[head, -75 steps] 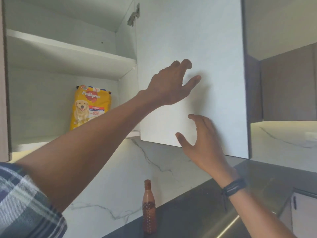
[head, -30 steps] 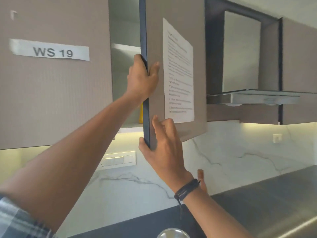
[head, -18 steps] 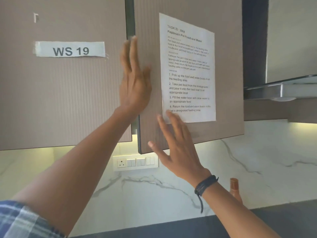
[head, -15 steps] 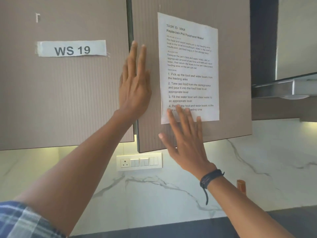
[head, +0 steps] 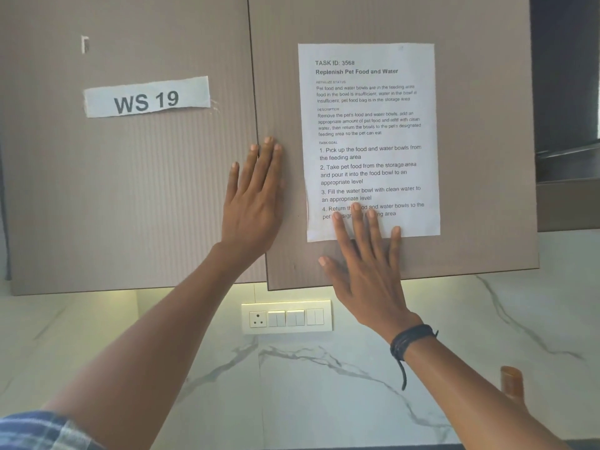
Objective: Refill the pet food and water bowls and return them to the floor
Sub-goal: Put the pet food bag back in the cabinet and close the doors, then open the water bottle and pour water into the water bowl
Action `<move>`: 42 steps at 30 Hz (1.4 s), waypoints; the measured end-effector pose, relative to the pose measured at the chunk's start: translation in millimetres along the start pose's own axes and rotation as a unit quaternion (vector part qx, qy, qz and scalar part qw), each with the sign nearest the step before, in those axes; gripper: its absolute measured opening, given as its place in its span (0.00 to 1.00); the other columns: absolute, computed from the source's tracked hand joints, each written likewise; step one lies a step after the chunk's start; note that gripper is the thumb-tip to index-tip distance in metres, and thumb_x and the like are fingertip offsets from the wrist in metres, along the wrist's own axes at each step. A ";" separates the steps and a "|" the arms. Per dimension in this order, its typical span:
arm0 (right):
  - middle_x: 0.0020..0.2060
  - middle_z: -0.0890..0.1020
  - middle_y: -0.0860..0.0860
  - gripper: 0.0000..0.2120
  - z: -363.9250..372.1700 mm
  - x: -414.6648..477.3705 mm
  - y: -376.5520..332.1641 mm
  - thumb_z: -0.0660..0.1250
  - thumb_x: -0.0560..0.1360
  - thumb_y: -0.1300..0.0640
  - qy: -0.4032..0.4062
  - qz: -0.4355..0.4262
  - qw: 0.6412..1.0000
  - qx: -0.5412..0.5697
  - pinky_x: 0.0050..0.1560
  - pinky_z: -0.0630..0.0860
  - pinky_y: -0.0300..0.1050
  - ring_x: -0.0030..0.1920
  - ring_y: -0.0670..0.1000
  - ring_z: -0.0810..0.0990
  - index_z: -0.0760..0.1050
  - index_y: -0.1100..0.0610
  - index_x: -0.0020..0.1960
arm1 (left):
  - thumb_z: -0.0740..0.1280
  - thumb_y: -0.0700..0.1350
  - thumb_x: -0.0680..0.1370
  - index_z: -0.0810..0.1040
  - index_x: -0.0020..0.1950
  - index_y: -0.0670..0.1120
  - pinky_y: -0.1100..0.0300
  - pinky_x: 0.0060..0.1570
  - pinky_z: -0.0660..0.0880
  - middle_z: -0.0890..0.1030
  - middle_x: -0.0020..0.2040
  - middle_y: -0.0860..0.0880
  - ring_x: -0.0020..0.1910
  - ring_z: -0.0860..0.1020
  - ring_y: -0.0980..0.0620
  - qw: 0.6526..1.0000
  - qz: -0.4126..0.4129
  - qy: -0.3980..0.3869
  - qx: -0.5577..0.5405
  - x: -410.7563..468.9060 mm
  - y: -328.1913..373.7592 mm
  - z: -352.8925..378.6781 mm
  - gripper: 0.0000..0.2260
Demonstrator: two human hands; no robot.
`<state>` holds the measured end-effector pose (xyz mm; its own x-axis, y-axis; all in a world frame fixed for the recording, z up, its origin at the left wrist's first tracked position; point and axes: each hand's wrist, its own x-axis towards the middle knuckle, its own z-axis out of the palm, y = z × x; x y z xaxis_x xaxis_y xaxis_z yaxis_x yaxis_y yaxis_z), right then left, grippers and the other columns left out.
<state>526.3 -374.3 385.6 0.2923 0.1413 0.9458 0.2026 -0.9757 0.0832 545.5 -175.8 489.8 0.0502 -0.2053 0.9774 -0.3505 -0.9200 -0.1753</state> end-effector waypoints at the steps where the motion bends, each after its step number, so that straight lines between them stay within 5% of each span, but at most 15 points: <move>1: 0.82 0.48 0.54 0.32 3.2 0.8 0.1 0.49 0.82 0.39 0.003 0.001 1.000 0.001 0.76 0.46 0.70 0.81 0.57 0.46 0.51 0.51 0.82 | 0.52 0.44 0.85 0.56 0.81 0.45 0.45 0.77 0.54 0.57 0.81 0.48 0.80 0.55 0.47 1.000 0.001 0.001 0.003 -1.1 -2.3 3.5 0.23; 25: 0.80 0.54 0.56 0.28 44.2 9.5 3.4 0.51 0.83 0.41 0.079 0.002 0.994 -0.076 0.75 0.49 0.71 0.80 0.60 0.53 0.58 0.50 0.80 | 0.53 0.44 0.85 0.63 0.78 0.42 0.43 0.76 0.54 0.64 0.78 0.46 0.78 0.60 0.47 0.995 0.031 0.089 0.018 2.7 -19.3 53.3 0.21; 35: 0.82 0.50 0.53 0.29 31.6 -24.0 6.0 0.49 0.84 0.44 -0.037 -0.001 0.999 -0.038 0.78 0.49 0.64 0.81 0.55 0.47 0.51 0.52 0.82 | 0.51 0.47 0.85 0.60 0.79 0.42 0.43 0.77 0.51 0.60 0.80 0.45 0.79 0.57 0.46 1.000 -0.006 -0.015 -0.027 -12.7 -5.4 33.4 0.23; 42: 0.82 0.45 0.50 0.34 3.4 -100.0 -15.2 0.53 0.83 0.42 -0.060 0.106 0.992 0.042 0.79 0.44 0.59 0.81 0.50 0.43 0.44 0.54 0.82 | 0.51 0.53 0.84 0.57 0.80 0.45 0.46 0.78 0.48 0.58 0.81 0.49 0.80 0.53 0.51 0.986 -0.020 -0.087 -0.138 -103.6 32.0 18.1 0.25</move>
<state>497.2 -373.0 288.7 0.4451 -0.0419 0.8945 0.2004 -0.9689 -0.1451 546.0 -190.0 380.8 0.2207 -0.2471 0.9435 -0.5853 -0.8074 -0.0746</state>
